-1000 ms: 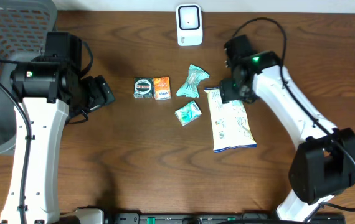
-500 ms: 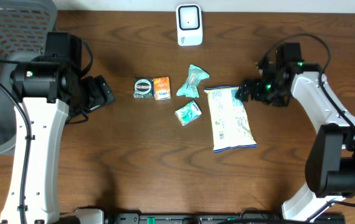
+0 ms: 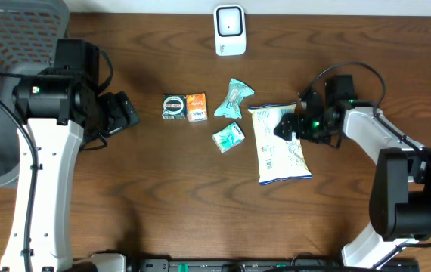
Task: Scan the item barcode
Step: 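Grasp the yellow snack bag's top edge with the right gripper, then lift the snack bag up toward the white scanner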
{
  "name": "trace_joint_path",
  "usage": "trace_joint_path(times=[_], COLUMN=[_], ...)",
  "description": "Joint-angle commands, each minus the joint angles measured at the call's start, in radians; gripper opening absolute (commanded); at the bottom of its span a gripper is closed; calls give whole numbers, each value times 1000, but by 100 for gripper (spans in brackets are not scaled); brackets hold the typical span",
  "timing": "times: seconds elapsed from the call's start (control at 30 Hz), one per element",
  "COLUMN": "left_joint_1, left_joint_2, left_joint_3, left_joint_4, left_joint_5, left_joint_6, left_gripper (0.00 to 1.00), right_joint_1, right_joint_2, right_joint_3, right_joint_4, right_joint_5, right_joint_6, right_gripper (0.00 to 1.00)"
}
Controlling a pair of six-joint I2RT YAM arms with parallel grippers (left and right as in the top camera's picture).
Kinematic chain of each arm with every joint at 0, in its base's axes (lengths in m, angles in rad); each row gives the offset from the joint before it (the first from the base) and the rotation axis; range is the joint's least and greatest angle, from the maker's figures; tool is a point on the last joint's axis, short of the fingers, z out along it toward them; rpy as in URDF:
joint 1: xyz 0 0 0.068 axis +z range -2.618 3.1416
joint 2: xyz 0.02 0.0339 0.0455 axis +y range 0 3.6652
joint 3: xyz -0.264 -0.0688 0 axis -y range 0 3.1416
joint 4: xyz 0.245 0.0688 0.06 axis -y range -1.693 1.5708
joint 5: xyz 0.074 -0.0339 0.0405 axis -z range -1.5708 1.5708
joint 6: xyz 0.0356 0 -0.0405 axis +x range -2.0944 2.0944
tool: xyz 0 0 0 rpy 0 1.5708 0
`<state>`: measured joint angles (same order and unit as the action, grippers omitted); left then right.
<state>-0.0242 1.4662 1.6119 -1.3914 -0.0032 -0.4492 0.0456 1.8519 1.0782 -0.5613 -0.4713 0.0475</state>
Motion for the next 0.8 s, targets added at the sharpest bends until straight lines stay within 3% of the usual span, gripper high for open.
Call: trace_joint_path(times=[0.0,0.07,0.13,0.23,0.3,0.53,0.77], left_joint_1=[0,0,1,1,1,1,0], left_joint_2=[6,6,6,6,6,6,6], left_joint_3=[1,1,1,1,1,1,1], left_joint_4=[-6,-6,-6,-6,-6,-6,-6], left_joint_5=[-6,-6,-6,-6,-6,-6,-6], left_joint_6=[-9,-9,-9,-9,-9,-9,-9], left_gripper=[98,98,98,98,98,98,98], right_joint_1=[31,43,56,67,64,15,-26], right_joint_2=[36,58,90,138,150,100,-60], right_joint_3=[-50,-61,-65,-65,-65,-24,55], right_joint_4=[11,21,35,47,53,68,115], right_joint_5=[-10,1,2,2,1,-196,-390], right_joint_6=[8,30,45,67,112,151,192], right_gripper=[93,89,77,36,2,1,1])
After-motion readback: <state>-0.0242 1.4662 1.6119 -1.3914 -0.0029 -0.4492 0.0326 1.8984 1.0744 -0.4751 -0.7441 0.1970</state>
